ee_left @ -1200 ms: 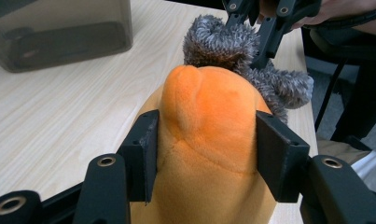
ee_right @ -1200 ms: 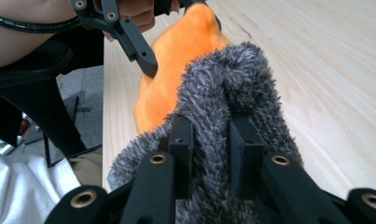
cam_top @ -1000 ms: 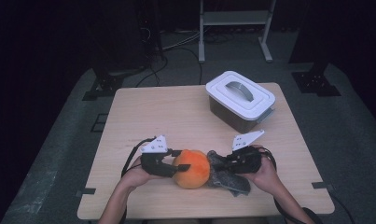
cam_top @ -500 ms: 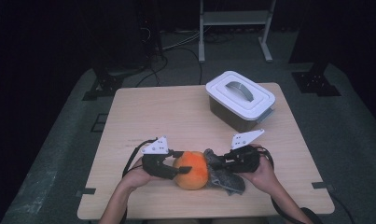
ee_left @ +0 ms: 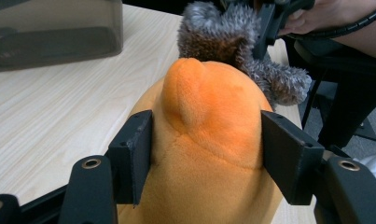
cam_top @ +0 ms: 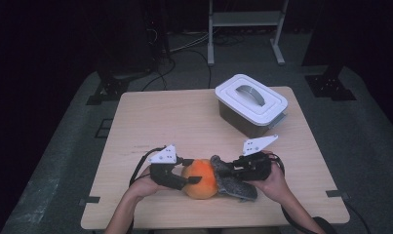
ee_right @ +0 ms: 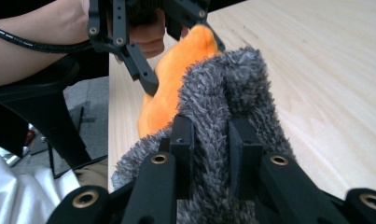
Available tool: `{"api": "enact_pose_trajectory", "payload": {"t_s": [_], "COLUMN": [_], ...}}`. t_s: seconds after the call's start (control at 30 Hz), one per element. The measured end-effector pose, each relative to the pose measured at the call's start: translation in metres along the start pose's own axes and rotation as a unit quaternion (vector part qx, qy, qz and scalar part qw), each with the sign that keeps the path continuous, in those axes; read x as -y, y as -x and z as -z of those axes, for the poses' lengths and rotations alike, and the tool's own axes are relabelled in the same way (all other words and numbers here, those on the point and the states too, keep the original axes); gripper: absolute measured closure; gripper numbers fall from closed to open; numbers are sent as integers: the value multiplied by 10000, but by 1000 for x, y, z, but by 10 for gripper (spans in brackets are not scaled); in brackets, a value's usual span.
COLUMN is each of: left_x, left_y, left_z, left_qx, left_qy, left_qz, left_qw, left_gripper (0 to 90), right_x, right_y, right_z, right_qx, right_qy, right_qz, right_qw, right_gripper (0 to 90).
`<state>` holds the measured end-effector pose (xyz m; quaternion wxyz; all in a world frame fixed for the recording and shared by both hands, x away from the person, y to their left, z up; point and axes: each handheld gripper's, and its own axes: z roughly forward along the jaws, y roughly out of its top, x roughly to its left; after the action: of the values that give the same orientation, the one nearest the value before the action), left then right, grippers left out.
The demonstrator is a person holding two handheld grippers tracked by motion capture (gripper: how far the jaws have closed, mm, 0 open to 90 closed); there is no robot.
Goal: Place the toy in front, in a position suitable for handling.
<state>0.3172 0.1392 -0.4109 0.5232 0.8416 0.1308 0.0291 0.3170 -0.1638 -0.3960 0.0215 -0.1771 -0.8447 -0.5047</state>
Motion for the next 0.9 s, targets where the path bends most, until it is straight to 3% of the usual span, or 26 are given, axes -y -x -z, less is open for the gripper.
{"api": "enact_pose_trajectory", "payload": {"t_s": [0.1, 0.23, 0.43, 0.67, 0.9], "left_x": [1, 1, 0, -5, -4], "left_y": [-2, -1, 6, 21, 19], "left_z": [1, 1, -3, -14, -11], "left_qx": [-42, 13, 140, 432, 461], "left_qy": [29, 20, -67, -319, -349], "left_qz": [106, 66, -145, -704, -700], "left_qw": [9999, 10000, 9998, 9961, 9959], "left_gripper": [369, 369, 376, 372, 378], "right_x": [4, 8, 2, -5, 4], "right_y": [4, 8, 0, -8, 5], "right_z": [0, 3, 0, -1, 0], "right_qx": [33, 77, -26, -255, -225], "right_qy": [-113, -122, -92, 73, -115], "right_qz": [-81, -171, -18, 52, -100], "right_qw": [9999, 9997, 10000, 9996, 9996], "right_gripper": [739, 740, 741, 741, 744]}}
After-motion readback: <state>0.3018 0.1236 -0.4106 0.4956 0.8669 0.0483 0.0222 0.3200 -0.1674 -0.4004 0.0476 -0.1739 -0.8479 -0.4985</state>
